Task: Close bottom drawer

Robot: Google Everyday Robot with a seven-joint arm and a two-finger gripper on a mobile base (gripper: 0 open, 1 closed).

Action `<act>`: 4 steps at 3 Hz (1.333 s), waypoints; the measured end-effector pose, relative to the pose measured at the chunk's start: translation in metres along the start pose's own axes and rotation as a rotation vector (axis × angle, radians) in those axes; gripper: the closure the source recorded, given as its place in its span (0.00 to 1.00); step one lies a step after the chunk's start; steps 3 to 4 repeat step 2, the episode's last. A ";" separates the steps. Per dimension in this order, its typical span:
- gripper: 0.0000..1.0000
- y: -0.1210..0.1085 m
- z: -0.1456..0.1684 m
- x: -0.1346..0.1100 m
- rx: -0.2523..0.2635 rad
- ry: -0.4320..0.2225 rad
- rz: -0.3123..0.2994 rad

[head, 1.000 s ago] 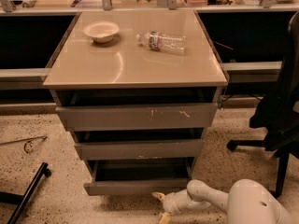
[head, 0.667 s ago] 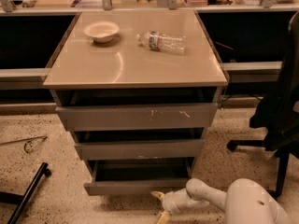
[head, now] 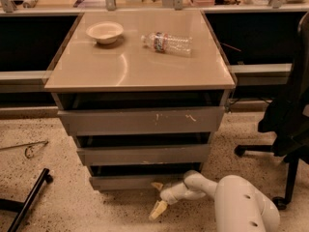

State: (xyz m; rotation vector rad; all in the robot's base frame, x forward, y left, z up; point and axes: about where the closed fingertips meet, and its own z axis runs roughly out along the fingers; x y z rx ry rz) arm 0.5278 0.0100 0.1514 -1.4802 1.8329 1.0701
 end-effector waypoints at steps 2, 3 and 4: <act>0.00 -0.023 0.001 -0.014 0.059 0.012 -0.031; 0.00 -0.023 0.001 -0.014 0.059 0.012 -0.031; 0.00 -0.023 0.001 -0.014 0.059 0.012 -0.031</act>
Offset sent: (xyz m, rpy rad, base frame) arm 0.0222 0.0053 0.0052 -0.0191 -0.0487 -0.0222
